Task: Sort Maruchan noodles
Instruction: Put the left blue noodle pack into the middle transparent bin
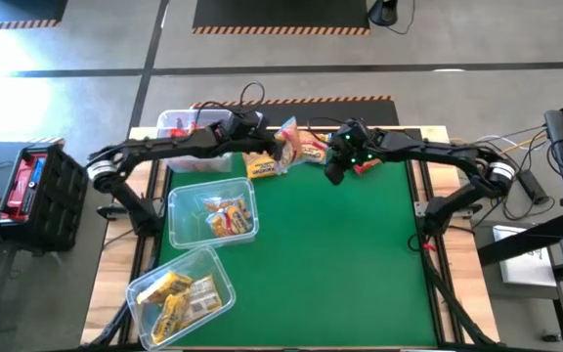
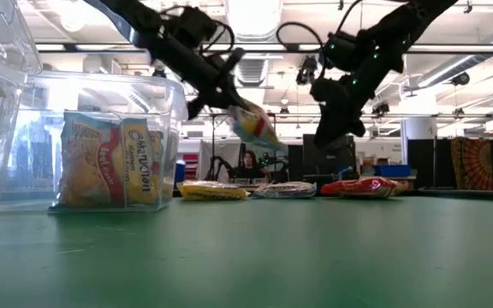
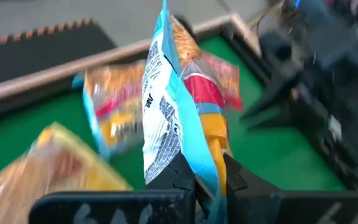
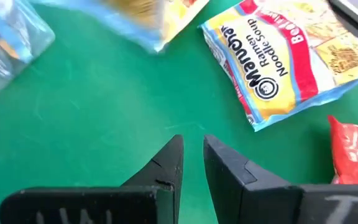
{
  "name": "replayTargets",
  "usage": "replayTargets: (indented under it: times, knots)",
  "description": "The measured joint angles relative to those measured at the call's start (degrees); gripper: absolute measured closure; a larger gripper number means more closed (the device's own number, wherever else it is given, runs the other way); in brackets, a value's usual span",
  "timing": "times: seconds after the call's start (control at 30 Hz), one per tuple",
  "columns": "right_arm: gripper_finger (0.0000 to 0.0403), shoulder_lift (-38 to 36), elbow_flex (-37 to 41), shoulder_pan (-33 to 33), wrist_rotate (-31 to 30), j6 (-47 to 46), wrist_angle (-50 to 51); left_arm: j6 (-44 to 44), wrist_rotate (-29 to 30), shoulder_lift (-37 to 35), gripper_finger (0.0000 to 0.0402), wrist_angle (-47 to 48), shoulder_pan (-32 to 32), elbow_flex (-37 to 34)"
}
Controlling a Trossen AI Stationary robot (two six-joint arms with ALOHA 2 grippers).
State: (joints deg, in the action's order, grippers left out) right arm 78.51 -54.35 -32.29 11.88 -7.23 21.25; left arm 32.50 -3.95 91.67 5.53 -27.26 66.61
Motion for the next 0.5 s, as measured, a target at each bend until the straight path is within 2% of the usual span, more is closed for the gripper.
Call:
replayTargets:
  times: [0.2, 0.33, 0.4, 0.5]
  knots:
    - [0.0349, -3.31, 0.02, 0.0, 0.12, -4.31, 2.79, 2.43, -0.05, -11.03, 0.0401, 14.85, 2.94, -0.02]
    - [0.0349, -4.6, 0.04, 0.41, 0.23, -6.74, 5.31, 5.13, 0.85, -19.49, 0.0401, 20.42, 6.8, -0.01]
    - [0.0349, -4.69, 0.04, 0.77, 0.33, -6.74, 7.02, 6.94, 3.65, -23.16, 0.0401, 23.29, 9.45, 0.02]
    - [0.0349, -4.62, 0.04, 1.08, 0.34, -6.49, 9.6, 9.47, 11.1, -27.29, 0.0401, 30.34, 14.27, 0.02]
